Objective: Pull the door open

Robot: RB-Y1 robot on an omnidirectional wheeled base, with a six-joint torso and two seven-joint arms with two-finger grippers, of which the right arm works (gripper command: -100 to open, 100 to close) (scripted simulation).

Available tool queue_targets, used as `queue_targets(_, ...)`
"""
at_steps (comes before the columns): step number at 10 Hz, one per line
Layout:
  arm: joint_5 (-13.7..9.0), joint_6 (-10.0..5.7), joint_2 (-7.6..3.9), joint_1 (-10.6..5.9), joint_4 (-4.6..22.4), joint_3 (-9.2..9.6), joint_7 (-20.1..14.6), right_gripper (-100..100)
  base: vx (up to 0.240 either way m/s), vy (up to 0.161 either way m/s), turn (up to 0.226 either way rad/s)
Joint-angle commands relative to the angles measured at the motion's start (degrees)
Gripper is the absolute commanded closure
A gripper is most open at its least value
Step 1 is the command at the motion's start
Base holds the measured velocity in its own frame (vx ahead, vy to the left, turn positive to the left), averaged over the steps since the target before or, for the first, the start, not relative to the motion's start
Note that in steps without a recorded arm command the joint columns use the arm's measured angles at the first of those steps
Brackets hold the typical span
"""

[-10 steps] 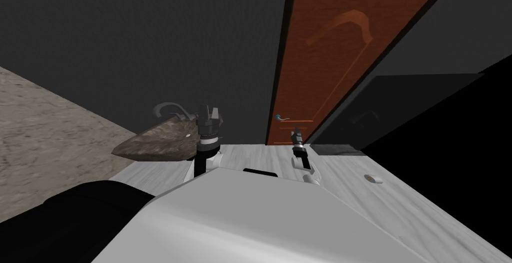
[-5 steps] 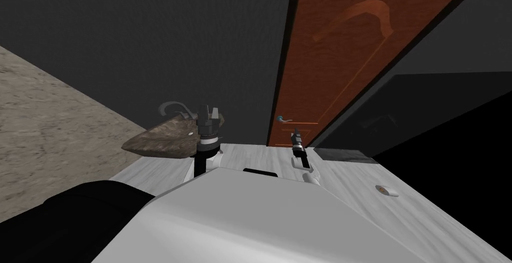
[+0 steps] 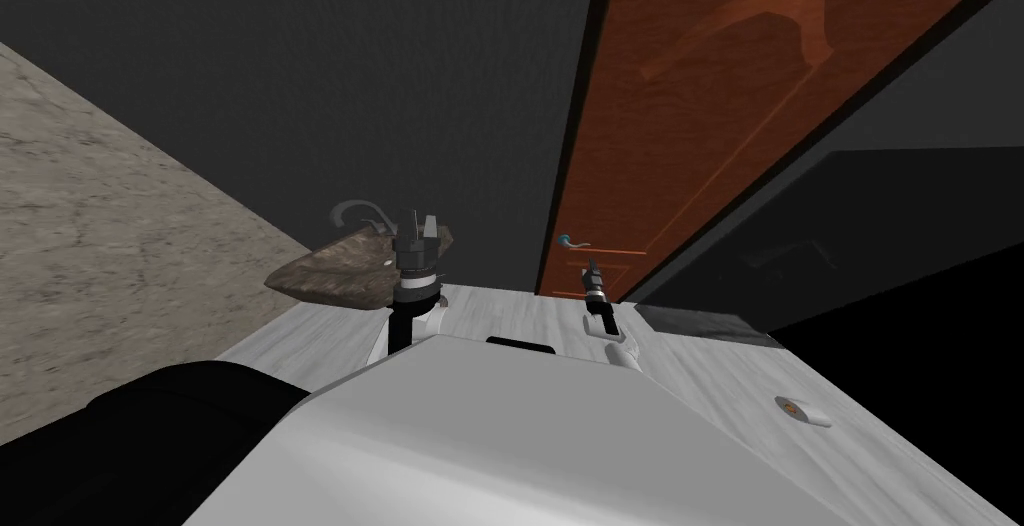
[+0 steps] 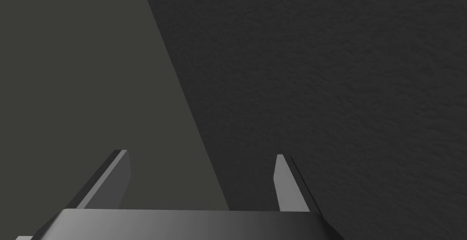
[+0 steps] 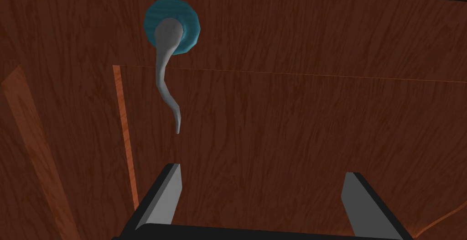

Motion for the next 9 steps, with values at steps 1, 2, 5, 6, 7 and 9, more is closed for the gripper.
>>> queue_targets(1,-0.07,-0.46,0.02,-0.52,2.06,-0.14,-0.06,-100,0.044,-0.048,0.063)
queue_targets(2,-0.24,-0.69,-0.19,-1.44,4.03,-0.38,-0.3,-100,0.056,-0.034,0.122)
queue_targets(5,-0.54,-1.11,-0.56,-3.12,8.32,-0.83,-0.75,-100,0.037,-0.041,0.101)
queue_targets(6,-0.68,-1.31,-0.74,-3.92,9.74,-1.04,-0.95,-100,0.043,-0.061,0.169)
queue_targets(7,-0.68,-1.31,-0.74,-3.92,10.39,-1.04,-0.95,-100,0.035,-0.049,0.041)
queue_targets(9,-0.94,-1.66,-1.04,-5.34,13.86,-1.41,-1.33,-100,0.032,-0.043,0.106)
